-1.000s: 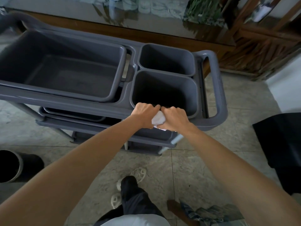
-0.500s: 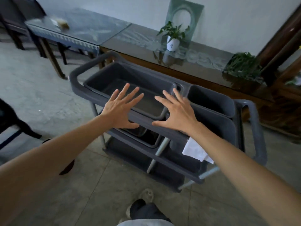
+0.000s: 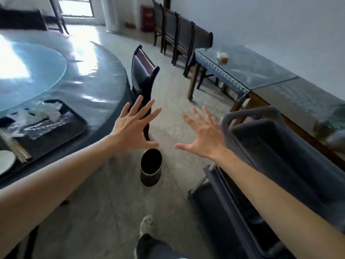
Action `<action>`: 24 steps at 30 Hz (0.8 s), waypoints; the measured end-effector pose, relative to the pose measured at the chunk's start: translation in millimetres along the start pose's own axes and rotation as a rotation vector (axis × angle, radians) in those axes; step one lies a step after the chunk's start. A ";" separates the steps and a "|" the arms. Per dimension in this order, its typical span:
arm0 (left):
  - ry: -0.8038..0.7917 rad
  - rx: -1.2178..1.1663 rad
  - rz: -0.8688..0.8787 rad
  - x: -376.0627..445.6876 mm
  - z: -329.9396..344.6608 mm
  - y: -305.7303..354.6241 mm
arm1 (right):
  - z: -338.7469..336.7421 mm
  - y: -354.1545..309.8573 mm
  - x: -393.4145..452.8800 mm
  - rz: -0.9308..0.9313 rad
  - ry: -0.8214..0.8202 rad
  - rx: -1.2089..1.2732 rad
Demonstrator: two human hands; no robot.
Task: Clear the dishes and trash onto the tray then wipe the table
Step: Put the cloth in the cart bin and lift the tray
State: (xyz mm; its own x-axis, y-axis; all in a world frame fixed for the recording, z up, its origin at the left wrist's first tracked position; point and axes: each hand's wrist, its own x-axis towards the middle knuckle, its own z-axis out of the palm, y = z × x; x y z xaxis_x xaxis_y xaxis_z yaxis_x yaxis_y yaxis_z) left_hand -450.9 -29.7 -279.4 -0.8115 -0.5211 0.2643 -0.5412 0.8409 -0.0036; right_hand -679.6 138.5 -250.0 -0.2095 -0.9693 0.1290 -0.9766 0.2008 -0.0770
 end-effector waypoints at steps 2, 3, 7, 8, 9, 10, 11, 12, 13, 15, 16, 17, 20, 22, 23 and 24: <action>-0.033 0.026 -0.088 -7.9 5.0 -55.5 | 19.2 -35.0 57.0 -0.069 -0.015 0.031; -0.048 0.036 -0.134 -14.4 6.1 -82.7 | 29.0 -54.2 84.1 -0.105 -0.021 0.047; -0.079 0.037 -0.367 -52.9 5.8 -179.8 | 68.6 -134.1 170.3 -0.243 -0.056 0.169; -0.083 0.020 -0.444 -64.8 5.9 -201.5 | 79.3 -153.9 189.2 -0.285 -0.068 0.188; -0.083 -0.006 -0.527 -77.6 6.6 -221.3 | 90.1 -173.0 207.0 -0.320 -0.086 0.202; -0.083 -0.037 -0.609 -91.6 7.6 -238.7 | 100.6 -191.7 223.2 -0.348 -0.111 0.217; -0.086 -0.066 -0.684 -107.1 9.0 -254.0 | 110.8 -210.5 237.2 -0.371 -0.142 0.232; -0.091 -0.087 -0.751 -122.7 11.7 -269.1 | 121.0 -228.6 250.4 -0.388 -0.170 0.249; -0.100 -0.097 -0.809 -137.9 15.2 -285.3 | 131.0 -245.9 263.5 -0.403 -0.193 0.268; -0.132 -0.123 -0.917 -165.8 21.7 -320.0 | 151.8 -277.6 289.1 -0.429 -0.239 0.291; -0.144 -0.136 -0.968 -178.7 25.2 -337.4 | 162.8 -291.6 301.5 -0.433 -0.271 0.297; -0.146 -0.147 -1.023 -191.6 29.3 -355.4 | 174.3 -304.9 314.0 -0.428 -0.307 0.306; -0.018 -0.202 -1.226 -230.7 48.0 -412.8 | 208.7 -339.8 350.8 -0.374 -0.433 0.367; 0.091 -0.292 -1.408 -256.1 62.4 -450.1 | 230.7 -358.8 375.2 -0.307 -0.509 0.425; 0.110 -0.335 -1.501 -268.7 69.7 -464.9 | 241.3 -366.9 384.6 -0.267 -0.526 0.452; 0.125 -0.369 -1.596 -281.7 76.9 -476.7 | 252.0 -375.6 394.6 -0.240 -0.532 0.473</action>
State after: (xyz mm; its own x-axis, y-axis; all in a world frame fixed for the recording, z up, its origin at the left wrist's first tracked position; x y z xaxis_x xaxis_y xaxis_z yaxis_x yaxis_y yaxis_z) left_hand 18.8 -295.0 -426.3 0.5138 -0.8441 -0.1536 -0.6693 -0.5064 0.5438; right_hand -383.1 -355.2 -419.2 0.1751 -0.9408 -0.2902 -0.8424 0.0094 -0.5388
